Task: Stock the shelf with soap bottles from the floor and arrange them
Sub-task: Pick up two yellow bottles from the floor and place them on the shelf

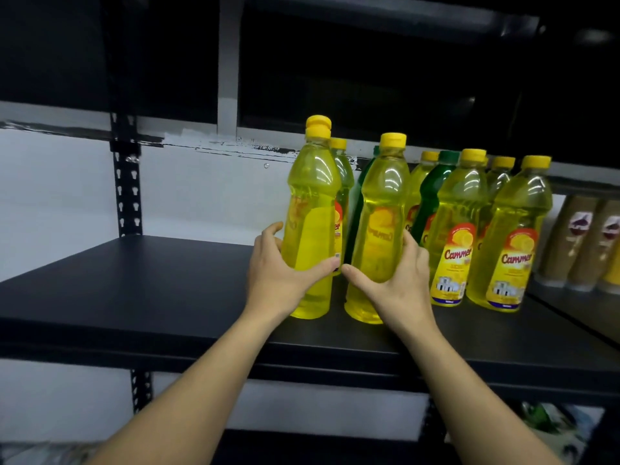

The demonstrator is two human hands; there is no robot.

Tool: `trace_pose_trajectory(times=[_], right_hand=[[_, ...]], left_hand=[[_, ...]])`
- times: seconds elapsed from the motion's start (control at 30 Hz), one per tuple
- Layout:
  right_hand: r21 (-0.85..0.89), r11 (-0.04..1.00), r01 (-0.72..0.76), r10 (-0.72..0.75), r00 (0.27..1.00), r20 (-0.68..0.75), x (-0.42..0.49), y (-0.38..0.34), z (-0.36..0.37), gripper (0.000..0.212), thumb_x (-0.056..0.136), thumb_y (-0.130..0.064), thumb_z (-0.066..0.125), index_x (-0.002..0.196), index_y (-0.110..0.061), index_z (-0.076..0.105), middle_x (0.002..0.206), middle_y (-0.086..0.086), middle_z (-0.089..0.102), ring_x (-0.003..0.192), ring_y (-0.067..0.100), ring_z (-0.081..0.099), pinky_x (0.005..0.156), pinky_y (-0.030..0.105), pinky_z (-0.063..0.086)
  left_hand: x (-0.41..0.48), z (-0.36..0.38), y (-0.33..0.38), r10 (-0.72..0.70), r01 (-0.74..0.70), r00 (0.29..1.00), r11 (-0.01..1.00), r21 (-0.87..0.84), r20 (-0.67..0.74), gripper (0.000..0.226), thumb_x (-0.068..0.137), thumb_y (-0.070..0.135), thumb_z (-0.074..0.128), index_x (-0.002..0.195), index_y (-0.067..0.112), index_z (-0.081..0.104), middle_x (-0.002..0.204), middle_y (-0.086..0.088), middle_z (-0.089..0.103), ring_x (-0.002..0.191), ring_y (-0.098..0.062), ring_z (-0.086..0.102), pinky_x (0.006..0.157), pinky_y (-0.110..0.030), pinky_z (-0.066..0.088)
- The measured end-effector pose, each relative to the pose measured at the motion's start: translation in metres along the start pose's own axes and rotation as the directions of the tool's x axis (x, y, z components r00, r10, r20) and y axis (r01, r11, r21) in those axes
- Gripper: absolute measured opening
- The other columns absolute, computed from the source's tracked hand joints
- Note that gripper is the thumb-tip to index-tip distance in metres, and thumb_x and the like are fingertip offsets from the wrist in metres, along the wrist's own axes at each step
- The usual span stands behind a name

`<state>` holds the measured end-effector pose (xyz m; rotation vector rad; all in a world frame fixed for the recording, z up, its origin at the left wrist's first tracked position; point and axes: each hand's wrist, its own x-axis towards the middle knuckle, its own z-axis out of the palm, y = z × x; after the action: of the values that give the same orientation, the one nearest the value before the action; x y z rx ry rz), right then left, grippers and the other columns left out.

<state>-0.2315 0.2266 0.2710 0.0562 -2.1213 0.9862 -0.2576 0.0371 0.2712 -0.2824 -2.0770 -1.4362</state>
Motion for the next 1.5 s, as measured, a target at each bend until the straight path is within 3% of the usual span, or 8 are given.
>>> trace_pose_trajectory(times=[0.3,0.47,0.8,1.0,1.13,1.23,1.43,1.5], right_hand=[[0.167,0.981,-0.100,0.099,0.995,0.018,0.003,0.006,-0.002,0.093,0.079,-0.036,0.077,0.153,-0.025,0.021,0.138,-0.001,0.053,0.126,0.021,0.052,0.098,0.032,0.043],[0.032,0.992,-0.126,0.126,0.992,-0.009,0.005,0.008,-0.002,0.108,0.064,-0.071,0.077,0.149,-0.021,0.034,0.137,0.003,0.041,0.130,0.022,0.044,0.103,0.042,0.047],[0.273,0.931,-0.241,0.248,0.969,0.012,0.009,0.019,-0.001,0.092,0.062,-0.059,0.074,0.143,-0.035,0.036,0.124,-0.007,0.061,0.115,0.018,0.059,0.093,0.049,0.056],[0.254,0.937,-0.241,0.246,0.969,0.013,0.011,0.023,0.000,0.111,0.051,-0.088,0.072,0.142,-0.032,0.043,0.129,-0.004,0.054,0.119,0.018,0.057,0.092,0.045,0.056],[0.449,0.845,-0.290,0.272,0.957,0.106,0.010,0.025,-0.005,0.105,0.056,-0.069,0.084,0.144,-0.032,0.041,0.130,-0.003,0.061,0.115,0.017,0.063,0.090,0.044,0.059],[0.560,0.757,-0.336,0.277,0.942,0.192,0.010,0.025,-0.008,0.097,0.069,-0.050,0.083,0.150,-0.030,0.033,0.135,0.001,0.059,0.116,0.018,0.064,0.092,0.046,0.058],[0.333,0.907,-0.258,0.230,0.966,0.121,0.007,0.018,-0.002,0.115,0.057,-0.082,0.072,0.151,-0.036,0.024,0.139,-0.005,0.052,0.127,0.017,0.053,0.102,0.047,0.051],[0.287,0.931,-0.225,0.204,0.974,0.103,0.006,0.016,-0.003,0.109,0.065,-0.071,0.074,0.153,-0.032,0.022,0.138,-0.005,0.052,0.126,0.017,0.053,0.103,0.045,0.050]], left_hand=[[0.005,0.002,-0.004,-0.075,0.082,0.993,0.993,-0.087,0.088,0.092,0.074,0.057,0.079,0.148,0.031,0.031,0.133,0.009,0.054,0.120,-0.014,0.055,0.094,-0.033,0.047],[0.002,0.003,-0.001,0.013,-0.013,1.000,0.994,0.107,0.001,0.090,0.055,0.076,0.078,0.127,0.033,0.047,0.118,0.010,0.044,0.113,-0.010,0.050,0.090,-0.030,0.048],[0.005,0.002,0.000,-0.076,0.082,0.990,0.996,-0.045,0.121,0.053,0.076,0.056,0.068,0.118,0.033,0.047,0.116,0.007,0.067,0.093,-0.004,0.064,0.080,-0.032,0.055],[0.003,0.004,0.000,0.019,-0.024,0.998,0.997,0.079,0.068,0.077,0.065,0.076,0.068,0.126,0.031,0.053,0.113,0.008,0.052,0.102,-0.006,0.056,0.077,-0.024,0.049],[0.008,0.003,-0.007,-0.004,0.005,0.996,1.000,-0.005,0.092,0.083,0.075,0.069,0.067,0.143,0.030,0.038,0.129,0.005,0.059,0.104,-0.008,0.063,0.086,-0.035,0.057],[0.008,0.003,-0.006,-0.020,0.030,0.992,0.996,-0.080,0.128,0.074,0.084,0.057,0.065,0.144,0.029,0.033,0.136,0.002,0.057,0.091,0.001,0.062,0.075,-0.024,0.054],[0.007,0.003,-0.003,-0.022,0.037,0.992,0.992,-0.119,0.123,0.068,0.081,0.057,0.068,0.136,0.033,0.038,0.127,0.005,0.060,0.091,0.000,0.064,0.069,-0.020,0.053],[0.008,0.003,-0.003,-0.021,0.036,0.993,0.991,-0.128,0.116,0.070,0.079,0.057,0.070,0.137,0.033,0.038,0.125,0.006,0.061,0.094,-0.002,0.064,0.068,-0.020,0.053]])
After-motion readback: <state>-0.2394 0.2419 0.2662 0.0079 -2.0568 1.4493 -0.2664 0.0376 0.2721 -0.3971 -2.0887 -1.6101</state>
